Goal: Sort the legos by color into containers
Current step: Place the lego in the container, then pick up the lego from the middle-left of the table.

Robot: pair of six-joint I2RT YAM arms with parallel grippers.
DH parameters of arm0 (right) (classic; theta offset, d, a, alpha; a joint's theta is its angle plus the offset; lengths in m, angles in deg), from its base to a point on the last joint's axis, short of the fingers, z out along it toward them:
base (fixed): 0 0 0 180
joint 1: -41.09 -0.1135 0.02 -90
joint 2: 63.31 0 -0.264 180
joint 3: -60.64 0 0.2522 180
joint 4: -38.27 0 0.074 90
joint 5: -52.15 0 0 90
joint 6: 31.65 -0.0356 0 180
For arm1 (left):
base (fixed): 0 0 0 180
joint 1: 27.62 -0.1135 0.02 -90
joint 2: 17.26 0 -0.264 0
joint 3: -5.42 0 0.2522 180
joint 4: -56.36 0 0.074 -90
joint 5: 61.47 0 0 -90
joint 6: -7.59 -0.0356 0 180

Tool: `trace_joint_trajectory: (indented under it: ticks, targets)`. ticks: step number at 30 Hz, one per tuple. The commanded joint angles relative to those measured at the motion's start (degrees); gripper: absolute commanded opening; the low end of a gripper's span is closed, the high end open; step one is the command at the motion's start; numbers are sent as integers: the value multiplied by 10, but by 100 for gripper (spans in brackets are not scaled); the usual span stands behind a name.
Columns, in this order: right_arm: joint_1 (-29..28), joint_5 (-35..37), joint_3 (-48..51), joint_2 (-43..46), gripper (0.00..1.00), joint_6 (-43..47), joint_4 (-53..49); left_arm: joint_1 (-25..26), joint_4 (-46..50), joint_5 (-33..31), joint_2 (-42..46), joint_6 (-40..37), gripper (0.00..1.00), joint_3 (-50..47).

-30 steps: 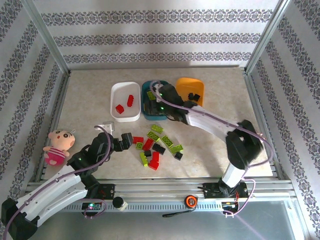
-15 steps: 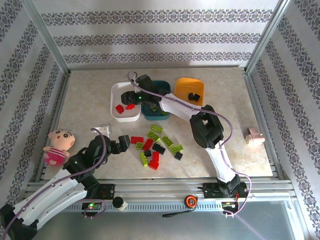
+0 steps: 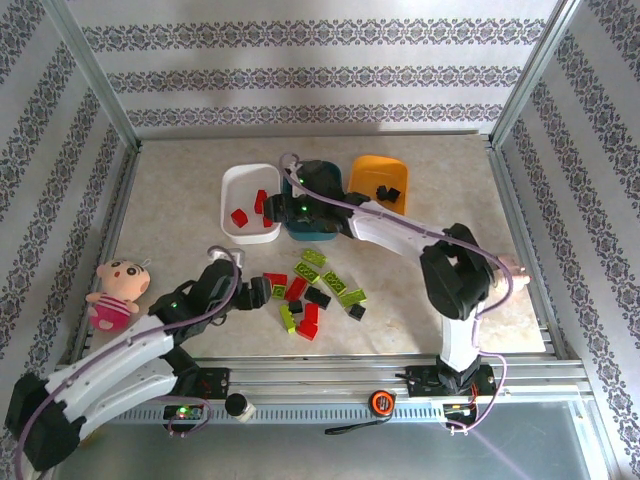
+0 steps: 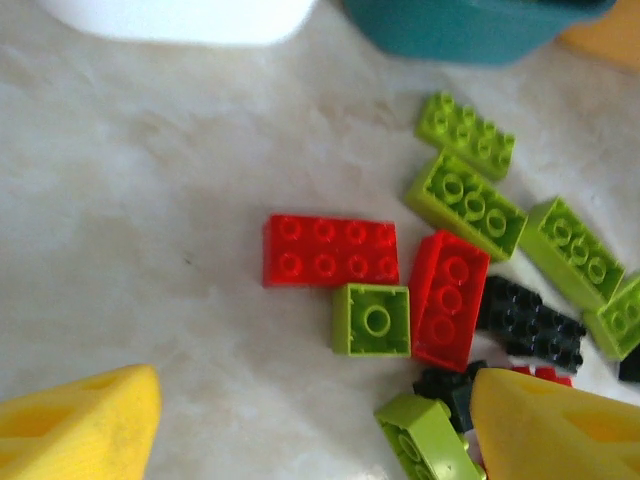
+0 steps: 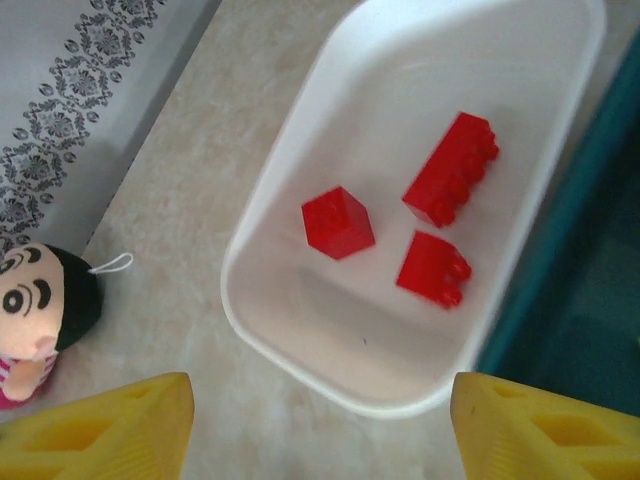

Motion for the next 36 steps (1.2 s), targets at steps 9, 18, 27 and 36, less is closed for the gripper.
trace_joint_trajectory:
  ticks: [9,18,27,36]
  targets:
    - [29,34,208,147,69,7,49,115,-41,65,-135,31,83,20]
    - [47,32,267,193,69,2,64,132,-91,79,-224,22,83,46]
    - [56,36,292,222,69,5,68,132,-7,65,-253,40,59,48]
    - [59,35,303,226,69,-4,83,132,35,44,-190,54,38,16]
